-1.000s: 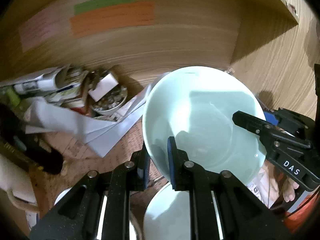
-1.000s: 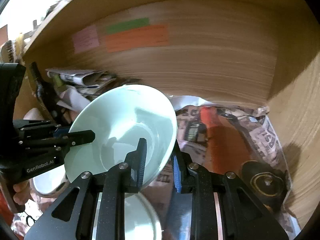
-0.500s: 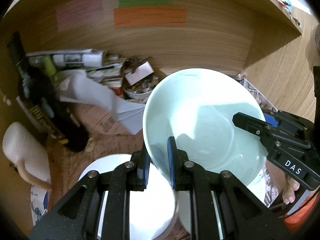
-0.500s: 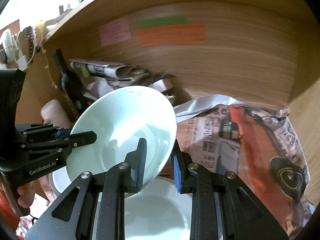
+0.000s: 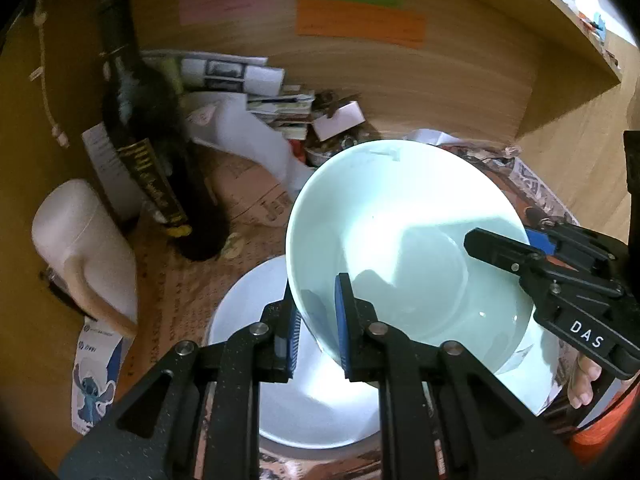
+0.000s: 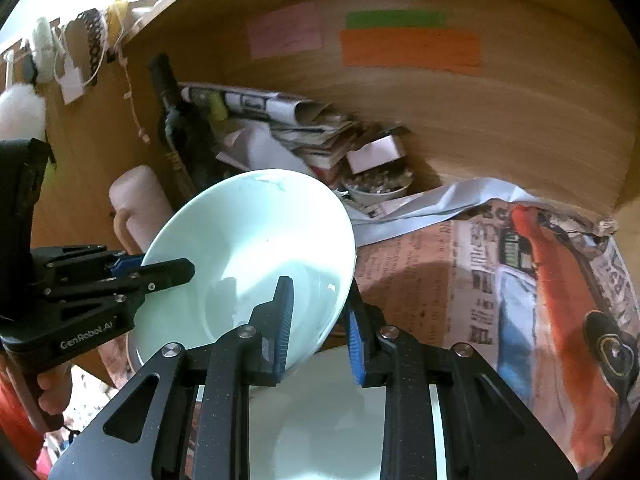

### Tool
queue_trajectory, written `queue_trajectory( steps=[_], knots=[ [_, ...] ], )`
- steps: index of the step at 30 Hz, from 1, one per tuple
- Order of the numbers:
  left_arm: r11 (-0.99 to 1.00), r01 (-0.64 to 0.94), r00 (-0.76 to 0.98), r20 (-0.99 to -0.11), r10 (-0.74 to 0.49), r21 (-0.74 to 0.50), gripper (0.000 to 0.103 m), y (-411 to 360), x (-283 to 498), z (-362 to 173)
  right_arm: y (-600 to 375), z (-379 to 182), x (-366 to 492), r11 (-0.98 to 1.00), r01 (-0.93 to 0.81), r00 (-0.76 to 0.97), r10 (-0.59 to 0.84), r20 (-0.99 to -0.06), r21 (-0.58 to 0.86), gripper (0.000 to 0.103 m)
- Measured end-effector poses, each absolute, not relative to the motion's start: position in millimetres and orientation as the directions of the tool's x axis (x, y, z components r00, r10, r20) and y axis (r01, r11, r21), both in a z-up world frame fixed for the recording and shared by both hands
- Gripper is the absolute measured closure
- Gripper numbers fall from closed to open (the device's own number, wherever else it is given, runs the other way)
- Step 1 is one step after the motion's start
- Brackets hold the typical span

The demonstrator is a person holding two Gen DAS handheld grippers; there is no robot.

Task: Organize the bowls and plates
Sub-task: 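Lower the mint green bowl into the white bowl and open the left tool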

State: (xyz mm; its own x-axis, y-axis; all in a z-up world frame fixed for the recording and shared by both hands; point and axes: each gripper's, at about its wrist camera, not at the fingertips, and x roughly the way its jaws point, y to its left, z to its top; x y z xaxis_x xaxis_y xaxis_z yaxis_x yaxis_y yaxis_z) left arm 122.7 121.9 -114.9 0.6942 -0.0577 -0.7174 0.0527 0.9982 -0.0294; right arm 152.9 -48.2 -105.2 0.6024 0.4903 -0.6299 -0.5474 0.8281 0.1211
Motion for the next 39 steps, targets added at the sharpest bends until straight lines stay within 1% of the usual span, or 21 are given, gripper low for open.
queue_trajectory(
  steps=[16,26,30,34,36,39],
  knots=[
    [0.999,-0.035,0.681,-0.732,0.001,-0.031,0.087,161.4,100.3,-135.3,0.6,-130.4,146.3,0.776,-0.622,0.516,0.504,-0.692,0.102,0.08],
    [0.999,-0.048,0.663,-0.748,0.027,-0.007,0.087,170.8,99.4,-151.3,14.6,-143.0,146.9,0.766,-0.636,0.483,0.492,-0.725,0.096,0.08],
    [0.999,-0.043,0.666,-0.745,0.027,-0.002,0.087,171.8,97.6,-153.3,18.6,-146.6,145.0,0.761,-0.644,0.477,0.482,-0.735,0.08,0.079],
    [0.999,-0.042,0.673,-0.738,0.052,0.032,0.087,169.3,96.3,-155.5,22.1,-146.5,140.8,0.756,-0.653,0.489,0.466,-0.737,0.045,0.079],
    [0.998,-0.043,0.677,-0.733,0.061,0.043,0.086,168.1,95.6,-156.1,23.4,-146.0,138.8,0.754,-0.656,0.498,0.455,-0.738,0.023,0.078],
    [0.997,-0.048,0.68,-0.729,0.081,0.067,0.086,166.9,96.0,-157.9,25.1,-145.2,136.1,0.746,-0.666,0.501,0.458,-0.734,0.011,0.071]
  ],
)
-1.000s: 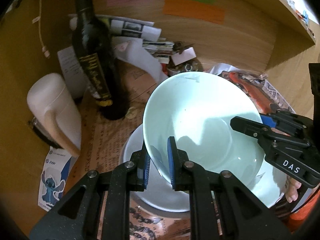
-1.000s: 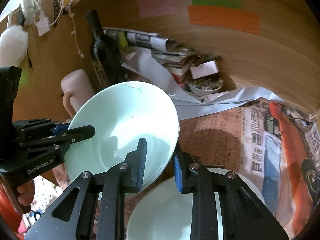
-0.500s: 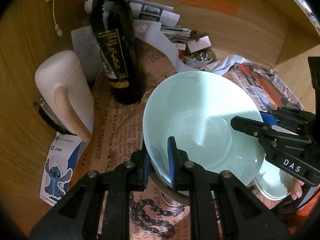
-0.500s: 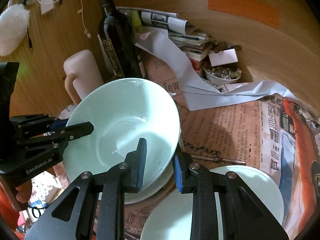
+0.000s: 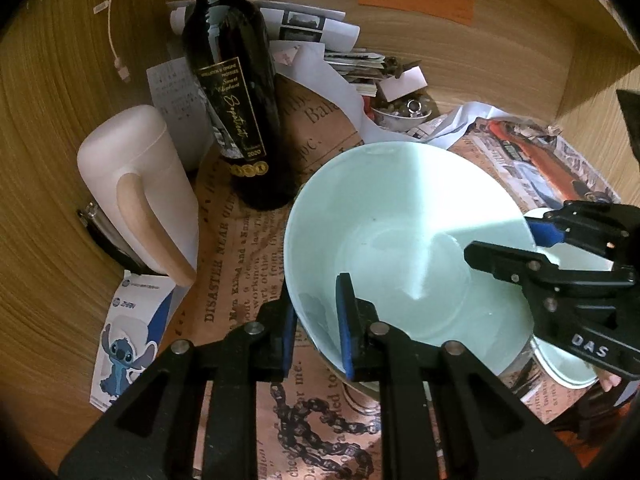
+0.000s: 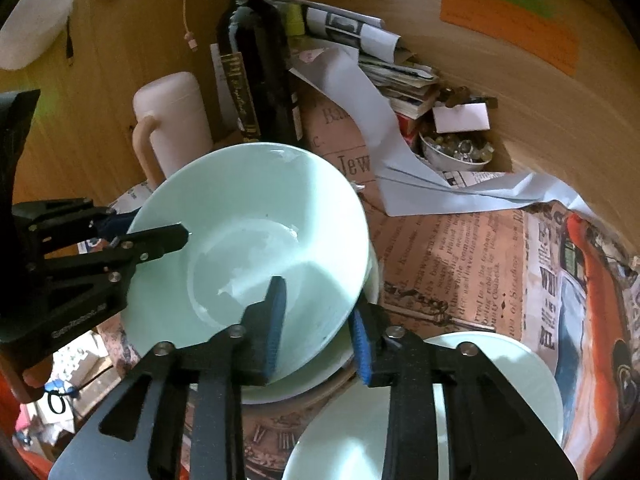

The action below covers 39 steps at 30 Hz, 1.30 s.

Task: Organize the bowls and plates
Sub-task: 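Lower the mint green bowl into the white bowl and open the left tool, then grip the mint green bowl rim with the left tool and settle it level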

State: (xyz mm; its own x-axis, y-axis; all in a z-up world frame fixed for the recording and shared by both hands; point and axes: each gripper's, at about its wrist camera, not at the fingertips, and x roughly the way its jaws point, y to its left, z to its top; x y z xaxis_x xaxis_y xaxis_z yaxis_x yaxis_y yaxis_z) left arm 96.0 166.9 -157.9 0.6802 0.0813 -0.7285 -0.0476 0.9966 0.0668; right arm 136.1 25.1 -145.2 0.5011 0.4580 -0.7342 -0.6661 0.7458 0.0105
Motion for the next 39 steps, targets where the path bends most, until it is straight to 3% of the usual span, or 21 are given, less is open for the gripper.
queue_trajectory(
  steps=[2,4,11,15,19,24,35,39],
  knots=[
    [0.996,-0.048,0.682,-0.726,0.088,0.077,0.086,166.4,96.8,-158.7,27.3,-144.7,134.1,0.74,-0.673,0.507,0.46,-0.729,-0.001,0.06],
    [0.996,-0.044,0.68,-0.729,0.083,0.072,0.079,166.9,97.8,-158.5,29.9,-143.9,131.6,0.733,-0.681,0.507,0.469,-0.723,-0.002,0.054],
    [0.998,-0.04,0.663,-0.746,0.057,0.042,0.073,168.8,100.0,-160.5,31.2,-138.1,128.8,0.749,-0.662,0.557,0.462,-0.69,-0.034,0.037],
    [0.999,-0.034,0.671,-0.74,0.036,0.019,0.072,170.0,97.4,-153.3,29.8,-131.1,125.2,0.742,-0.667,0.58,0.468,-0.667,-0.059,0.035],
    [1.0,-0.024,0.702,-0.713,0.004,-0.018,0.048,172.6,88.1,-140.8,27.1,-125.5,124.3,0.743,-0.665,0.594,0.465,-0.657,-0.075,0.031],
    [0.999,-0.011,0.691,-0.723,-0.023,-0.043,0.036,174.1,82.3,-140.0,15.1,-131.0,134.6,0.759,-0.649,0.567,0.446,-0.692,-0.042,0.031],
    [0.989,-0.013,0.634,-0.766,-0.105,-0.147,0.036,177.8,83.9,-163.0,0.8,-146.3,158.0,0.769,-0.628,0.426,0.472,-0.772,0.124,0.032],
    [0.985,-0.014,0.627,-0.769,-0.124,-0.17,0.037,177.5,87.5,-166.0,3.9,-152.0,162.8,0.76,-0.634,0.387,0.473,-0.791,0.145,0.04]
  ],
)
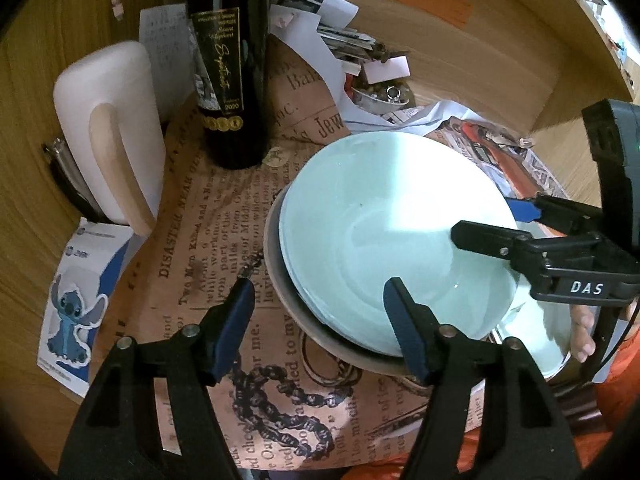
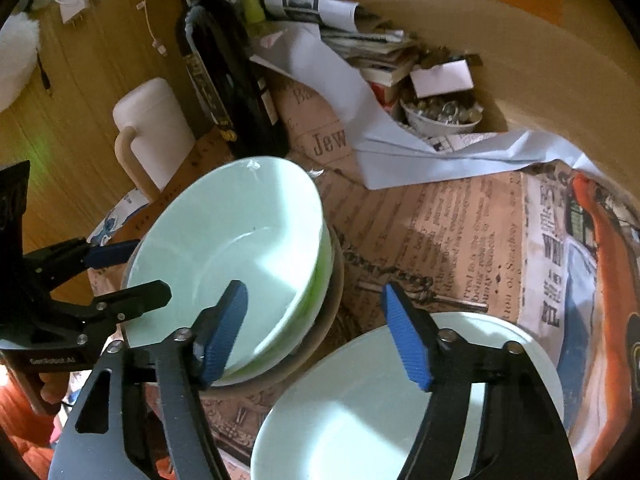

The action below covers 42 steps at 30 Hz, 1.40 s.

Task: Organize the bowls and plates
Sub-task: 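Grip the mint green bowl rim with the left tool and settle it level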

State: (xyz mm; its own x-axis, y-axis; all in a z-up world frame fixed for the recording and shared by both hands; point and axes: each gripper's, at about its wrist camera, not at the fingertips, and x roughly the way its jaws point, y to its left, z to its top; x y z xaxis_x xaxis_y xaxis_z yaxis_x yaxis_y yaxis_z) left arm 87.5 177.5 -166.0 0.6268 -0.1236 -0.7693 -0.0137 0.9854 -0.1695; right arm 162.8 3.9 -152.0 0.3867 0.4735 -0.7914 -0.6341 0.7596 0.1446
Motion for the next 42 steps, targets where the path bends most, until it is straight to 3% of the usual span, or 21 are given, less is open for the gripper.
queue_trajectory(
  steps=[3,6,11,21,28,42],
  knots=[
    [0.985,-0.015,0.62,-0.774,-0.128,-0.174,0.049,177.0,90.4,-168.6,7.1,-157.0,166.0,0.752,-0.64,0.355,0.473,-0.806,0.16,0.047],
    [0.981,-0.013,0.616,-0.775,-0.143,-0.192,0.053,178.2,93.1,-169.8,10.0,-163.0,169.1,0.744,-0.645,0.327,0.474,-0.817,0.173,0.049],
    [0.982,-0.009,0.617,-0.773,-0.143,-0.189,0.054,178.2,94.2,-170.0,14.6,-168.7,169.5,0.725,-0.663,0.295,0.48,-0.826,0.185,0.057],
    [0.993,-0.029,0.621,-0.781,-0.068,-0.11,0.054,167.9,95.4,-169.9,17.7,-169.8,163.0,0.742,-0.659,0.356,0.451,-0.819,0.122,0.058],
    [0.993,-0.052,0.624,-0.779,-0.054,-0.11,0.054,166.9,92.6,-168.0,10.6,-167.8,167.5,0.76,-0.631,0.359,0.461,-0.812,0.152,0.069],
    [0.987,-0.087,0.633,-0.772,-0.053,-0.139,0.054,165.1,90.1,-162.6,8.6,-156.7,162.8,0.774,-0.613,0.401,0.477,-0.782,0.158,0.07]
  ],
)
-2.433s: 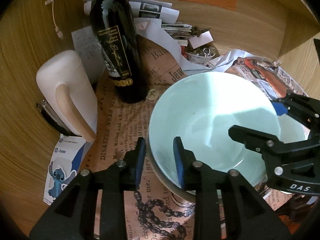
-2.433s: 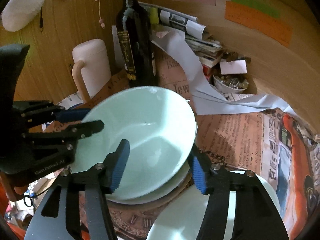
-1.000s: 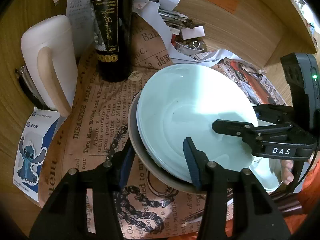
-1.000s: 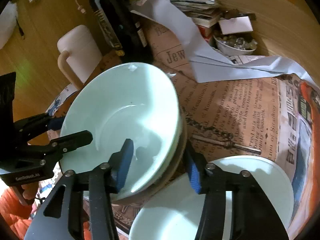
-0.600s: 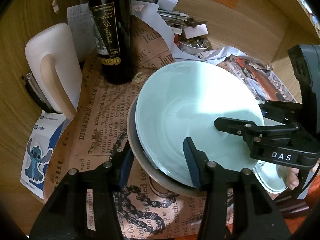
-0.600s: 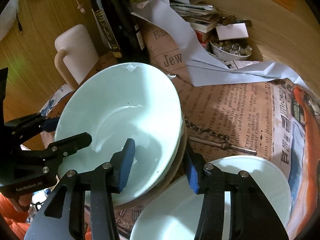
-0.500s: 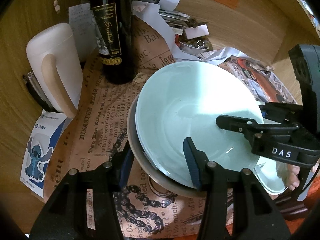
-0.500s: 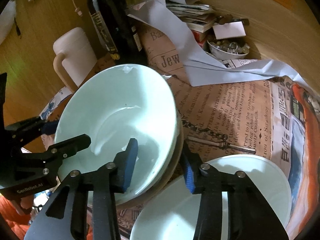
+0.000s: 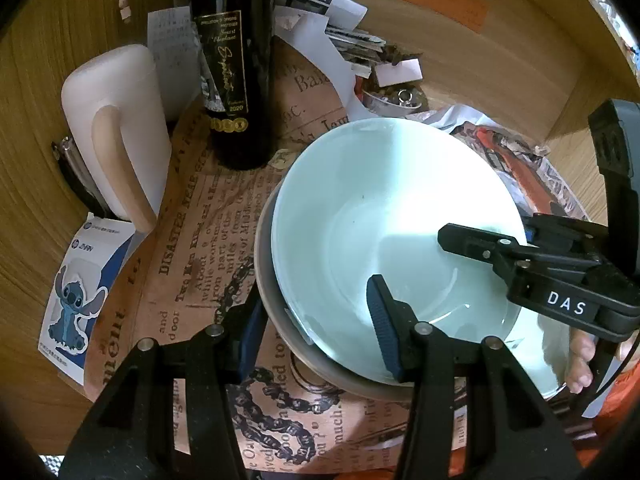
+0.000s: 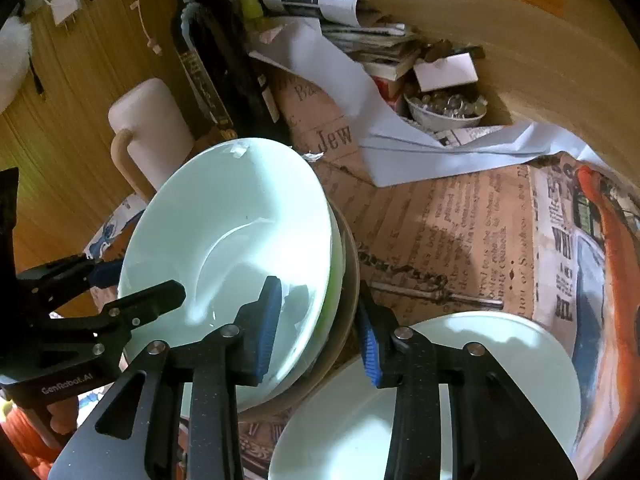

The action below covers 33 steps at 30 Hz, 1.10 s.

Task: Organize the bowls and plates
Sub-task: 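Grip the mint green bowl rim with the left tool and settle it level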

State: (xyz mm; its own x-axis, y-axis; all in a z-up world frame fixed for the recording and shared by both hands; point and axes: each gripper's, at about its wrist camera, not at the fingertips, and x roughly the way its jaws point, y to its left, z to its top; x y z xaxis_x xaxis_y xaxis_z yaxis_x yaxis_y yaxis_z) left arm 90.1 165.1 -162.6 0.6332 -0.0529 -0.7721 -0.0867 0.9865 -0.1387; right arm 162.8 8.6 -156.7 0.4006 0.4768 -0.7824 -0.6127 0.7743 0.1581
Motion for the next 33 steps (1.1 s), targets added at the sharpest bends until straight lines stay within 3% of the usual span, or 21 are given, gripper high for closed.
queue_trajectory(
  steps=[33],
  knots=[
    [0.993,0.011,0.726,-0.682,-0.088,-0.117,0.054,115.5,66.8,-123.4,-46.8,-110.9,130.1,0.808,-0.572,0.532,0.495,-0.687,0.14,0.07]
  ],
)
